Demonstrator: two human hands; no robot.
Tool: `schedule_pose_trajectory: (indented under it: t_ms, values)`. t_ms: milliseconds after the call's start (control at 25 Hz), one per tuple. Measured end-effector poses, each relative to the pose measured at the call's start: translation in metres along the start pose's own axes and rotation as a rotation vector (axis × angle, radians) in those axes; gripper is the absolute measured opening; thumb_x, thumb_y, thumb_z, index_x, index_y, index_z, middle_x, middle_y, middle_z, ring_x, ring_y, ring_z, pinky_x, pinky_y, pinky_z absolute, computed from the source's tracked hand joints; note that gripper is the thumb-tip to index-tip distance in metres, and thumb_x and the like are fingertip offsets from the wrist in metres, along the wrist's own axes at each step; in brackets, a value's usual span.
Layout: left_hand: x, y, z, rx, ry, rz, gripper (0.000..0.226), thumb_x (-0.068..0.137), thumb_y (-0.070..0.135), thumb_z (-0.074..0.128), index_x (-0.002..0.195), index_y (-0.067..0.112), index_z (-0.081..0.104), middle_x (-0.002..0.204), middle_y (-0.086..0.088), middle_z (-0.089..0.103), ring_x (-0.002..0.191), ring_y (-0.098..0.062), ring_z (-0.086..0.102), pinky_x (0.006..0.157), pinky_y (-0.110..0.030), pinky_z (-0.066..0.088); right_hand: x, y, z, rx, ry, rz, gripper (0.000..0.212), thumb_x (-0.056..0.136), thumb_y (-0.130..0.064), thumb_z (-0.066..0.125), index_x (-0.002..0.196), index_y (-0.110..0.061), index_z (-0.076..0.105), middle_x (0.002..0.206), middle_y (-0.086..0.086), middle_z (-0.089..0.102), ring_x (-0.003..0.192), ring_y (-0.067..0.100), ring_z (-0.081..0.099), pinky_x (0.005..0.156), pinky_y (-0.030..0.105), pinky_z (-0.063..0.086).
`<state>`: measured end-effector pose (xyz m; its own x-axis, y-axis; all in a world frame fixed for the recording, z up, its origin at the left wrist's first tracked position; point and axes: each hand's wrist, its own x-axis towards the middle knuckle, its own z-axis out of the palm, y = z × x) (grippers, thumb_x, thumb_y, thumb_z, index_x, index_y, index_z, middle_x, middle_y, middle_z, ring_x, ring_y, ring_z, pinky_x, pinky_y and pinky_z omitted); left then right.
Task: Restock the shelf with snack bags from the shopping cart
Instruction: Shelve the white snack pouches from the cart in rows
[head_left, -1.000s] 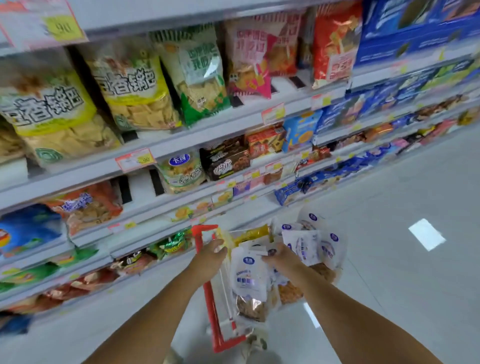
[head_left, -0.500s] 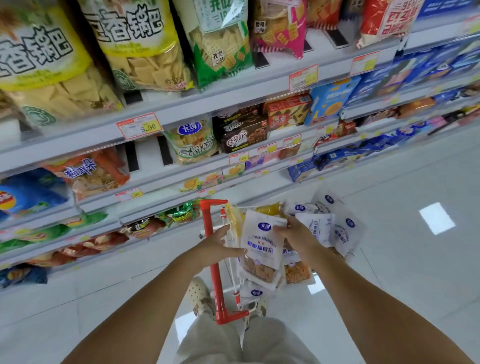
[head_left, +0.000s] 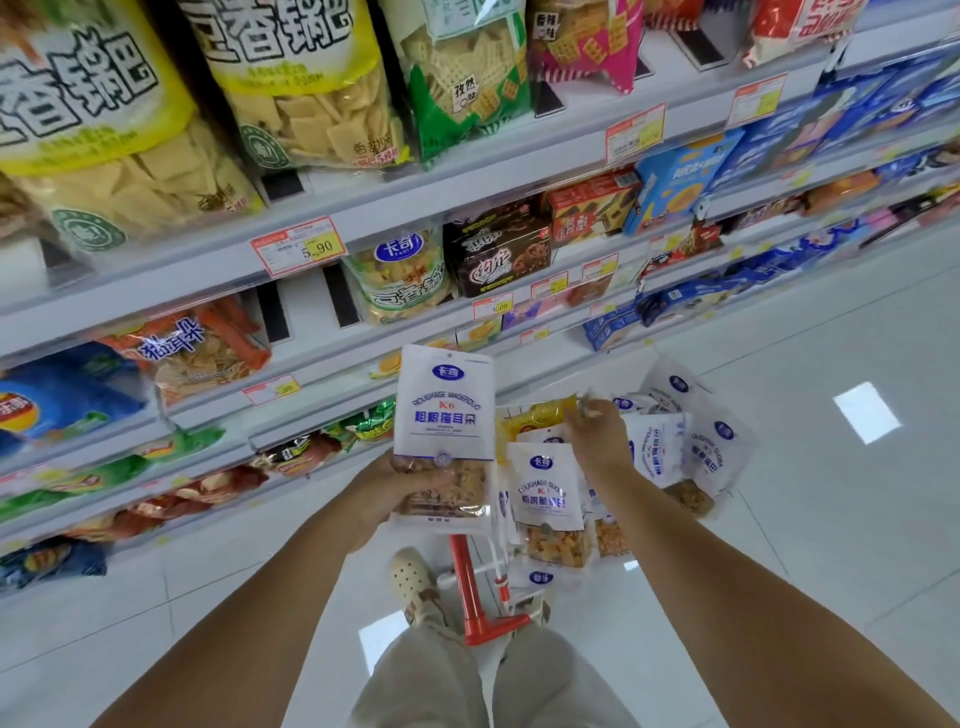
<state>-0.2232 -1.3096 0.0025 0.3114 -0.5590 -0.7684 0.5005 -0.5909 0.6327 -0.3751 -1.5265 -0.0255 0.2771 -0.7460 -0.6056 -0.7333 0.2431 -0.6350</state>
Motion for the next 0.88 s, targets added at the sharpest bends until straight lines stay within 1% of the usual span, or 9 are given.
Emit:
schedule_pose_trajectory:
  t_ms: [40,120,200,320,480,600,680,760,880]
  values:
    - [0.000,-0.003,-0.005,-0.032,0.025,-0.001,0.042,0.078,0.011,0.078,0.118,0.020,0.067,0.101,0.002,0.077,0.087,-0.007,0.073,0.065,-0.017,0.053,0.003,0.017,0.003,-0.151,0.022,0.000,0.033,0.073,-0.040,0.063,0.091,-0.016,0.050,0.082,-0.001,0.059,0.072,0.015,0.054,0.055,0.025,0.041]
    - [0.000,-0.008,-0.012,-0.050,0.025,-0.018,0.041,0.079,0.009,0.076,0.118,0.018,0.067,0.101,0.002,0.077,0.086,-0.007,0.073,0.063,-0.016,0.053,0.000,0.044,0.012,-0.253,-0.069,0.090,0.033,0.075,-0.019,0.072,0.104,-0.012,0.058,0.095,0.005,0.065,0.085,0.020,0.061,0.065,0.029,0.049]
    - [-0.002,-0.011,-0.015,-0.053,0.006,-0.024,0.040,0.080,0.009,0.076,0.117,0.018,0.067,0.104,-0.001,0.076,0.091,-0.013,0.073,0.069,-0.021,0.054,-0.007,0.057,0.021,-0.383,-0.121,0.153,0.034,0.080,-0.018,0.074,0.108,-0.007,0.059,0.099,0.008,0.063,0.094,0.024,0.060,0.076,0.032,0.050]
    - [-0.005,-0.009,-0.017,-0.065,0.002,-0.010,0.039,0.079,0.009,0.076,0.115,0.020,0.067,0.106,-0.004,0.076,0.095,-0.018,0.072,0.076,-0.028,0.054,-0.013,0.059,0.028,-0.496,-0.045,0.087,0.025,0.092,-0.020,0.060,0.110,-0.003,0.061,0.106,0.013,0.066,0.096,0.028,0.062,0.071,0.030,0.044]
    - [-0.012,0.012,-0.023,-0.033,-0.010,0.062,0.038,0.079,0.008,0.076,0.115,0.020,0.068,0.104,-0.002,0.076,0.096,-0.017,0.072,0.077,-0.027,0.054,-0.032,0.031,0.007,-0.263,-0.057,-0.030,0.019,0.095,-0.019,0.053,0.111,-0.009,0.055,0.099,0.007,0.064,0.095,0.026,0.062,0.068,0.029,0.045]
    - [-0.020,0.041,-0.026,-0.038,-0.060,0.124,0.035,0.081,0.009,0.074,0.114,0.018,0.069,0.106,-0.004,0.076,0.097,-0.019,0.072,0.076,-0.026,0.054,-0.054,-0.023,-0.025,-0.032,0.030,-0.109,0.019,0.094,-0.017,0.054,0.102,0.000,0.054,0.090,0.021,0.059,0.088,0.031,0.059,0.058,0.027,0.036]
    - [-0.033,0.067,-0.024,-0.010,-0.103,0.196,0.033,0.080,0.011,0.075,0.111,0.021,0.070,0.100,0.000,0.077,0.088,-0.014,0.073,0.068,-0.021,0.054,-0.075,-0.062,-0.046,0.213,0.043,-0.198,0.009,0.096,-0.015,0.055,0.089,-0.011,0.056,0.078,0.010,0.058,0.079,0.021,0.056,0.055,0.022,0.039]
    - [-0.046,0.093,-0.021,0.010,-0.127,0.266,0.036,0.074,0.013,0.080,0.108,0.020,0.071,0.098,0.000,0.077,0.086,-0.014,0.073,0.066,-0.021,0.054,-0.093,-0.097,-0.063,0.368,0.019,-0.318,0.012,0.098,-0.016,0.053,0.091,-0.023,0.060,0.088,-0.004,0.067,0.082,0.014,0.063,0.064,0.021,0.048]
    - [-0.074,0.136,-0.017,-0.002,-0.081,0.367,0.031,0.079,0.006,0.074,0.109,0.014,0.069,0.092,0.002,0.078,0.078,-0.008,0.073,0.061,-0.016,0.053,-0.111,-0.146,-0.085,0.452,0.026,-0.464,0.011,0.098,-0.020,0.054,0.103,-0.020,0.063,0.101,-0.002,0.072,0.089,0.013,0.069,0.074,0.031,0.055]
